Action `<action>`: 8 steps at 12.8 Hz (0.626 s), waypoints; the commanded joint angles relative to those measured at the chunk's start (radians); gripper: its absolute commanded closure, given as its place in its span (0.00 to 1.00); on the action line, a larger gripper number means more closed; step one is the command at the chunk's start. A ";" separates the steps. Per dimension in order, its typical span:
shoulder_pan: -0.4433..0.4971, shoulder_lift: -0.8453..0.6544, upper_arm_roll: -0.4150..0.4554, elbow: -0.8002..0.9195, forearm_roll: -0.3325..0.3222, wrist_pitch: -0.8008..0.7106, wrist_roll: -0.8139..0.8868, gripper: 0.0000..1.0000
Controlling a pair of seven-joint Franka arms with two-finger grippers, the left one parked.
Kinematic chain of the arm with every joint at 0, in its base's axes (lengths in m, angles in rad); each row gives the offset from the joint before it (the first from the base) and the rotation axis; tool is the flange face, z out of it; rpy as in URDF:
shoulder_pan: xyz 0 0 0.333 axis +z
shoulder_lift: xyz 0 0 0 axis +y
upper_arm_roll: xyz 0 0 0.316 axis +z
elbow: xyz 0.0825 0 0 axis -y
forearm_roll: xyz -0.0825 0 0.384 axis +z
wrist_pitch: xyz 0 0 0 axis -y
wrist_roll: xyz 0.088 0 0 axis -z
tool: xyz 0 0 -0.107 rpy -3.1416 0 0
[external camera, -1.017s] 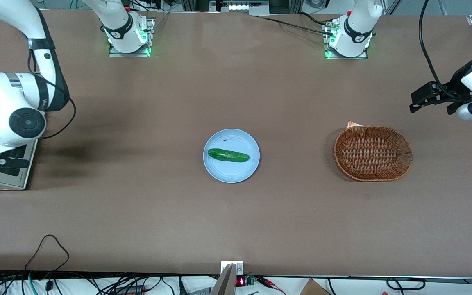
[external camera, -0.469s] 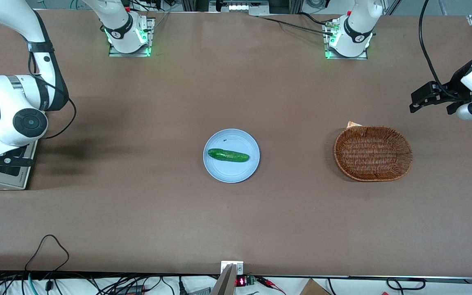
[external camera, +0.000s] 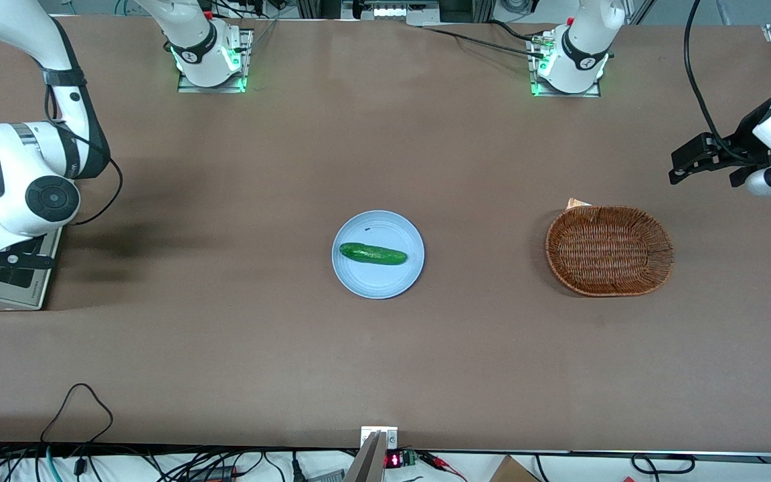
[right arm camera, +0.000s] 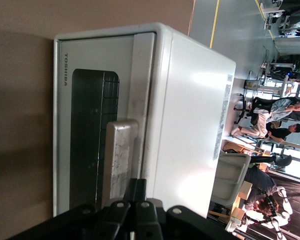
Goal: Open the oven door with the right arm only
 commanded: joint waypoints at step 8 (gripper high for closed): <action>-0.040 -0.008 0.009 -0.041 -0.026 0.059 0.040 1.00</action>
